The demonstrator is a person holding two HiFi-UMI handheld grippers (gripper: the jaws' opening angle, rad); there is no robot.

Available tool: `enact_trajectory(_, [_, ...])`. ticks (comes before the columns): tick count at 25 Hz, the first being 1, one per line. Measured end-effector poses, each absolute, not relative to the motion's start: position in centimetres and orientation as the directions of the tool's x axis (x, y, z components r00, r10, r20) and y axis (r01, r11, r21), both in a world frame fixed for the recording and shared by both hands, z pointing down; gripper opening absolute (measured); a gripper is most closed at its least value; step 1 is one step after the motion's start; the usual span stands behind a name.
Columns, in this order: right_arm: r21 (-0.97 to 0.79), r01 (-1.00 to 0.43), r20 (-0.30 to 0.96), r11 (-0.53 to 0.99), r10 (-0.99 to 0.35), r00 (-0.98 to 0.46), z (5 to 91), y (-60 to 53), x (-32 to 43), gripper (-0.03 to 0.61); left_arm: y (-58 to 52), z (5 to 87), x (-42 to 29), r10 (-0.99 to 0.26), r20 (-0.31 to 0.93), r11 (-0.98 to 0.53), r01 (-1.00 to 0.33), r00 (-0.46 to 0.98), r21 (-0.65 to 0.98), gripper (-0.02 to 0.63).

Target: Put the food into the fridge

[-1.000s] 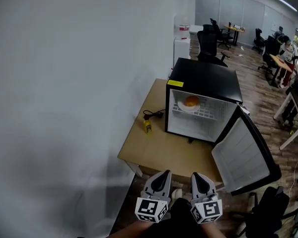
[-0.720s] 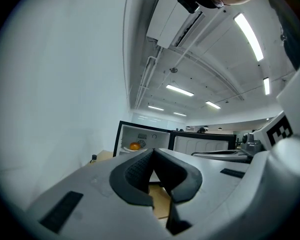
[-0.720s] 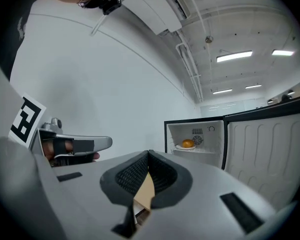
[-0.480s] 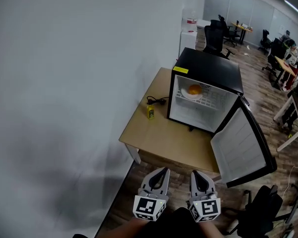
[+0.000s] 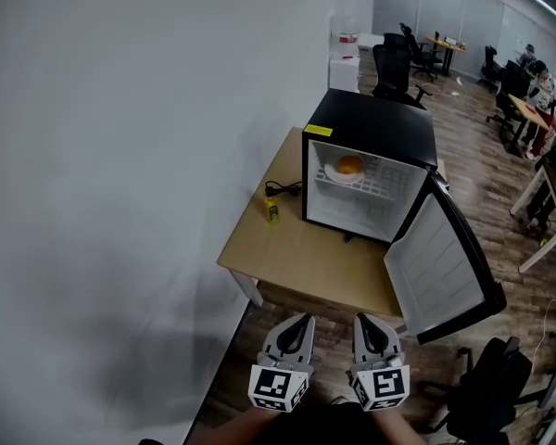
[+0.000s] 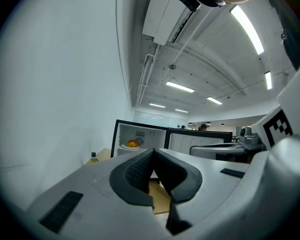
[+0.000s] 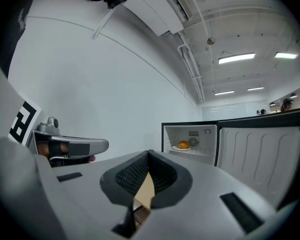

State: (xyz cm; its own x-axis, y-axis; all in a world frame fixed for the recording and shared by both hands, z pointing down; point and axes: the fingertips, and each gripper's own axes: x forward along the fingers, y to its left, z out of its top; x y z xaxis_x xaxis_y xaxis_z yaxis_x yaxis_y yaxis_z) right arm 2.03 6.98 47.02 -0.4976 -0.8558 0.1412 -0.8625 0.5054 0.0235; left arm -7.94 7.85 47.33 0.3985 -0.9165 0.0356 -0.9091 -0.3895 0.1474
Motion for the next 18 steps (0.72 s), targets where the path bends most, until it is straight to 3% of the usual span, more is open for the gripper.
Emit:
enact_trajectory(13, [0.034,-0.903,0.144,0.428,-0.896,-0.420,47.4,8.9,4.7,0.059,8.5,47.7,-7.1,-0.906,0.047,-0.412,-0.901,0.421,0.138,0.014])
enact_trajectory(18, [0.039,-0.903,0.138,0.428,-0.897,-0.419,47.3,9.6,4.6,0.058,9.3,46.9,-7.0,-0.911,0.043,-0.409,-0.912,0.411,0.042,0.014])
